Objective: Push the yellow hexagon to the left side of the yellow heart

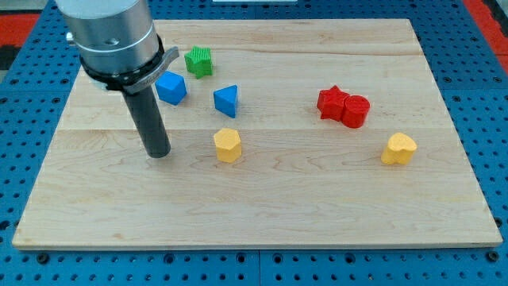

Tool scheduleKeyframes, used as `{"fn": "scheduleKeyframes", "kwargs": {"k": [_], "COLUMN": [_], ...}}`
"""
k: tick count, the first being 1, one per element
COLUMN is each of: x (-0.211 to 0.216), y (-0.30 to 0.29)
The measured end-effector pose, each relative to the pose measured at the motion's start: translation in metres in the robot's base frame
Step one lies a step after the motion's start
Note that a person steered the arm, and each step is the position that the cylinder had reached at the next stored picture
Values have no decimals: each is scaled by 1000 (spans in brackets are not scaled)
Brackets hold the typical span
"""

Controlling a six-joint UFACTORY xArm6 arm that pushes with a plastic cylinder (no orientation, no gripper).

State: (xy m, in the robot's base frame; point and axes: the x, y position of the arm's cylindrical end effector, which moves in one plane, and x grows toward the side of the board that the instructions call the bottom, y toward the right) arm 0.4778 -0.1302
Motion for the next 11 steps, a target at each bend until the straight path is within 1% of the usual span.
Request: {"fn": "scheduleKeyframes", "kwargs": {"k": [2, 4, 5, 8, 9, 10, 11], "x": [14, 7, -3, -9, -9, 6, 25], "y": [35, 37, 54, 159, 185, 170, 171]}}
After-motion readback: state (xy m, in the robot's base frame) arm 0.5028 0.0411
